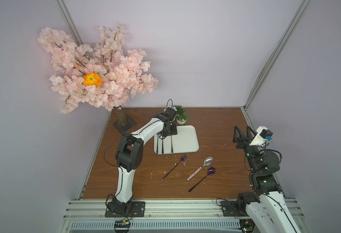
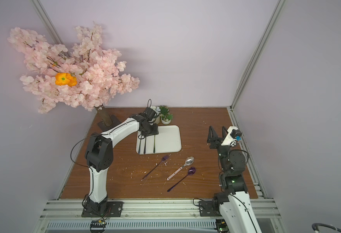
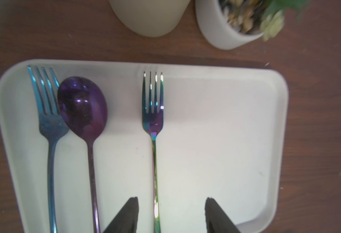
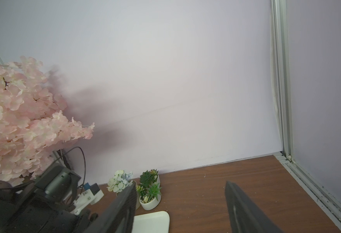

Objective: Set the spoon and fork side by side
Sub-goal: Place the fork on the tray, then pick up the spoon from the center of the board.

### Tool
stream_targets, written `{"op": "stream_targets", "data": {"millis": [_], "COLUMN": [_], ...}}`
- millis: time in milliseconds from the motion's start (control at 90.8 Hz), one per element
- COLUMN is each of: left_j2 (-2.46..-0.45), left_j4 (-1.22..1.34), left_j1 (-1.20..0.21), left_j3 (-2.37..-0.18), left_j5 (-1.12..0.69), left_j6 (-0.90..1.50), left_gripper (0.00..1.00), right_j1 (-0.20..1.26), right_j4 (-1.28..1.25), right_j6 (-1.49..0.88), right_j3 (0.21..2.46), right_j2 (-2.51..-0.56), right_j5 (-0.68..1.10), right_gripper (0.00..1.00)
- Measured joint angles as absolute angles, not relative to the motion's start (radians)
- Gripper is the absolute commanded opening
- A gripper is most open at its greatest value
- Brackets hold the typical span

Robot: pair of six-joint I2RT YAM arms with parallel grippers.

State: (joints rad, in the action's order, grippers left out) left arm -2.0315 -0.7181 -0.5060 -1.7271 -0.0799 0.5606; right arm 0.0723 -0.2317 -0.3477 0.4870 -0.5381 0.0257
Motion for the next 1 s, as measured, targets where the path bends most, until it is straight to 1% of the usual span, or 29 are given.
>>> {"op": "stream_targets", "data": {"millis": [66, 132, 253, 363, 418, 506, 550, 606, 683, 826, 925, 1002], "left_j2": [-1.972, -1.908, -1.778, -1.668, -1.625, -1.575, -1.559, -1.551, -1.549, -1.567, -1.615, -1.697], "left_j4": [-0.716, -0.710, -0.683, -0.663, -0.646, -0.617, -0.610, -0.602, -0.572, -0.483, -0.427, -0.411], "left_j1": [-0.524, -0.550, -0.630, -0.778, -0.882, -1.034, -1.089, -1.128, -1.150, -1.183, -1.207, -1.216], "left_j3": [-1.729, -1.722, -1.631, -1.479, -1.391, -1.254, -1.200, -1.153, -1.116, -1.101, -1.106, -1.146], "left_j5": [-0.072, -0.063, -0.017, 0.080, 0.118, 0.138, 0.143, 0.142, 0.144, 0.147, 0.155, 0.166], "left_j6": [0.543, 0.521, 0.470, 0.413, 0.379, 0.340, 0.328, 0.325, 0.326, 0.338, 0.339, 0.328], "left_gripper": [0.66, 0.68, 0.71, 0.73, 0.73, 0.72, 0.71, 0.70, 0.68, 0.67, 0.65, 0.64], "right_j1": [0.072, 0.072, 0.072, 0.072, 0.072, 0.072, 0.072, 0.072, 0.072, 0.072, 0.072, 0.072], "right_j4": [-0.232, -0.231, -0.215, -0.180, -0.165, -0.142, -0.133, -0.125, -0.114, -0.058, -0.020, -0.003], "right_j6": [-0.348, -0.348, -0.351, -0.356, -0.360, -0.365, -0.369, -0.375, -0.380, -0.394, -0.400, -0.401], "right_j3": [0.487, 0.487, 0.493, 0.522, 0.541, 0.574, 0.587, 0.602, 0.621, 0.662, 0.704, 0.733], "right_j2": [-0.542, -0.545, -0.554, -0.558, -0.560, -0.562, -0.562, -0.565, -0.566, -0.583, -0.609, -0.623], "right_j5": [0.026, 0.026, 0.022, 0.015, 0.009, 0.000, -0.003, -0.007, -0.017, -0.061, -0.077, -0.080], "right_gripper": [0.73, 0.73, 0.73, 0.72, 0.72, 0.72, 0.72, 0.72, 0.71, 0.70, 0.69, 0.69]}}
